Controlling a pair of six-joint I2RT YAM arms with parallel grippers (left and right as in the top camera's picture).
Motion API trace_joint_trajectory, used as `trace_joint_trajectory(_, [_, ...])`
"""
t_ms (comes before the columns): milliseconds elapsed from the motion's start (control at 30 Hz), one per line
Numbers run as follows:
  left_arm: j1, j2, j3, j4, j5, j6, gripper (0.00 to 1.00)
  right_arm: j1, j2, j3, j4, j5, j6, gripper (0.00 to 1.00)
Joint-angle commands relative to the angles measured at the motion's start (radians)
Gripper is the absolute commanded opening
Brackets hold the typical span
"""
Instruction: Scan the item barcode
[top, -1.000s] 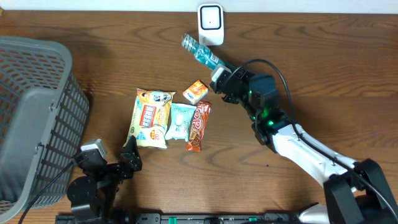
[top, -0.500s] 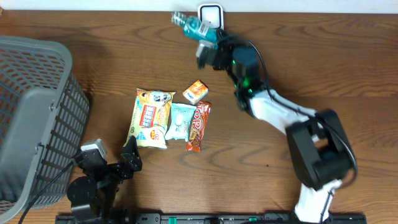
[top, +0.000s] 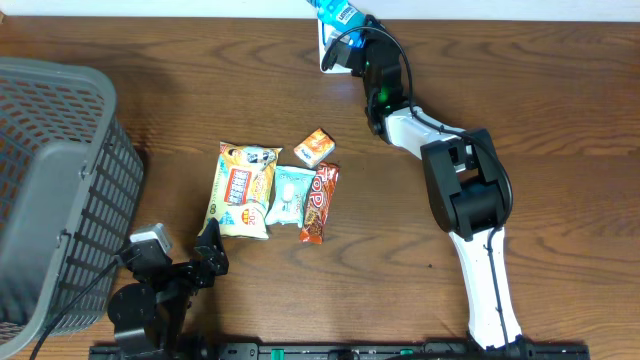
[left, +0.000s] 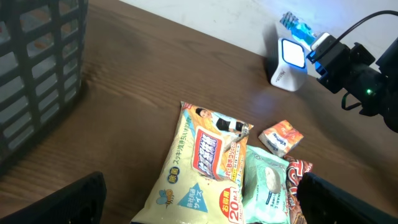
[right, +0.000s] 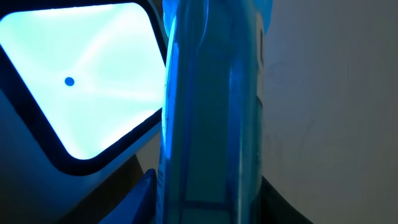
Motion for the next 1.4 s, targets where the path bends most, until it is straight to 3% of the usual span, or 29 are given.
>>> trace_joint_trajectory(0, [0.002,-0.003,-0.002,0.003,0.012,-0.005,0.98,0.002,-0.011,0.059,0.026,0.04,0.002,0.01])
trace_joint_trajectory(300, [0.002,-0.003,-0.002,0.003,0.012,-0.005,0.98,-0.027,-0.053,0.06,0.119,0.362,0.033,0.01])
trace_joint_trajectory(367, [0.002,-0.003,-0.002,0.003,0.012,-0.005,0.98,-0.093,-0.081,0.06,0.102,0.588,0.033,0.01])
trace_joint_trajectory(500, [0.002,-0.003,-0.002,0.003,0.012,-0.005,0.98,-0.217,-0.088,0.06,0.019,0.835,0.034,0.01])
trace_joint_trajectory(633, [0.002,-0.003,-0.002,0.003,0.012,-0.005,0.98,-0.365,-0.088,0.059,-0.257,0.95,0.125,0.01])
trace_joint_trajectory(700, [0.002,-0.003,-0.002,0.003,0.012,-0.005,0.98,-0.442,-0.088,0.059,-0.47,0.945,0.239,0.01])
trace_joint_trajectory(900, [0.002,-0.003,-0.002,0.003,0.012,-0.005,0.98,-0.613,-0.088,0.059,-0.837,0.8,0.54,0.01])
trace_joint_trajectory(1133, [0.002,-0.003,-0.002,0.003,0.012,-0.005,0.98,-0.813,-0.088,0.059,-1.044,0.534,0.696,0.01])
trace_joint_trajectory(1300, [0.002,-0.003,-0.002,0.003,0.012,-0.005,0.98,-0.91,-0.088,0.059,-1.112,0.493,0.802,0.02])
trace_joint_trajectory(1367, [0.002,-0.003,-0.002,0.003,0.012,-0.005,0.98,-0.945,-0.089,0.059,-1.136,0.493,0.826,0.08])
